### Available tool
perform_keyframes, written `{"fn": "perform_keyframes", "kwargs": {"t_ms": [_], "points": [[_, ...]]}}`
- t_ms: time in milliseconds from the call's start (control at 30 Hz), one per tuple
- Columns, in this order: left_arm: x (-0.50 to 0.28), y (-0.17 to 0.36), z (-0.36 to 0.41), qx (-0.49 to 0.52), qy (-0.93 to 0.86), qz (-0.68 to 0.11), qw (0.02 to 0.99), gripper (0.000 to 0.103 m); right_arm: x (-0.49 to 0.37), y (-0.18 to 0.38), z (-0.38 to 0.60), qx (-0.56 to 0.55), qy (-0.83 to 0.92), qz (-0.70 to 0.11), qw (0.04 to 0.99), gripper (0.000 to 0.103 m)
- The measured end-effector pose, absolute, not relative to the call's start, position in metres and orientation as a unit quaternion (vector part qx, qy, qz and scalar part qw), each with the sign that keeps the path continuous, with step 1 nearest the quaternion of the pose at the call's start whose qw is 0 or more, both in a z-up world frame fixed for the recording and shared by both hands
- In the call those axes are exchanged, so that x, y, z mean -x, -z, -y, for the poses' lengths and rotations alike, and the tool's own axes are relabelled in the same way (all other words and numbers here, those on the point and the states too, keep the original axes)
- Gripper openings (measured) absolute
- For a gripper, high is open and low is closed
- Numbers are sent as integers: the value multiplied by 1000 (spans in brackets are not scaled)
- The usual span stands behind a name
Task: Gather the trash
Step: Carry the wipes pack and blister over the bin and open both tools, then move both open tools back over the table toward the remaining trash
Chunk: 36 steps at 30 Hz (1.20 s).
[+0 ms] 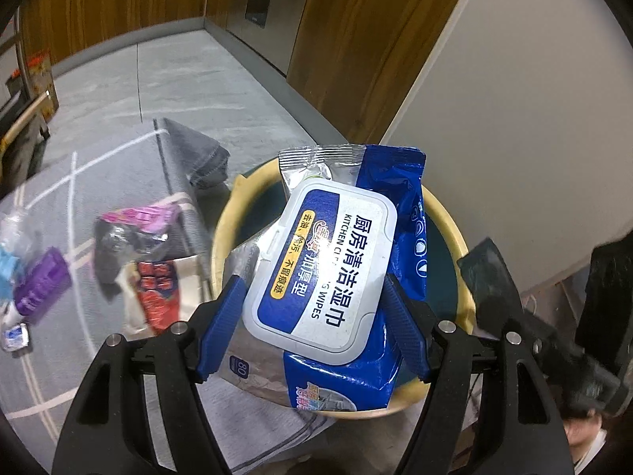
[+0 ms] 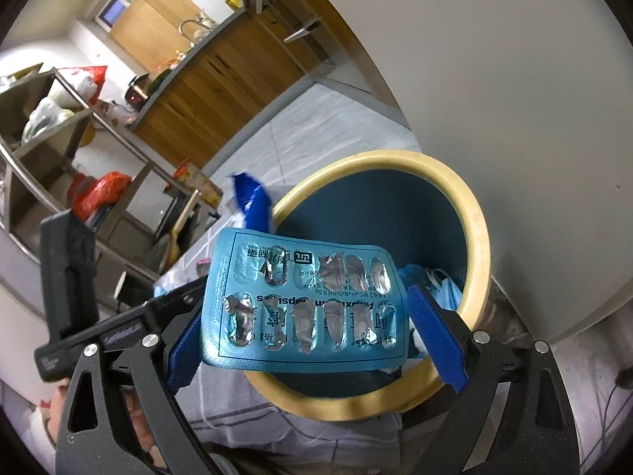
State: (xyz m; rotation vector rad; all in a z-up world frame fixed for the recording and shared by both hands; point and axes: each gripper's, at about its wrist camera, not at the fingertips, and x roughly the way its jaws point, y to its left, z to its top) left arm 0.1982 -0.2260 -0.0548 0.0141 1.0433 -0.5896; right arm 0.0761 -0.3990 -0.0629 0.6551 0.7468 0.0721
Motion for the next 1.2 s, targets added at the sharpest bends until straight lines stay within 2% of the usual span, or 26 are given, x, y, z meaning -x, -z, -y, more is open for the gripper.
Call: {"fn": "perform_keyframes", "kwargs": {"t_ms": [400,1200], "points": [[-207,55,206,24,273,-489,828,70,-80,67,399,-311,-31,-357,881,93],[-179,34,80,15,202,-470,859,71,-84,45,356,-232,-33,-351,907,94]]}}
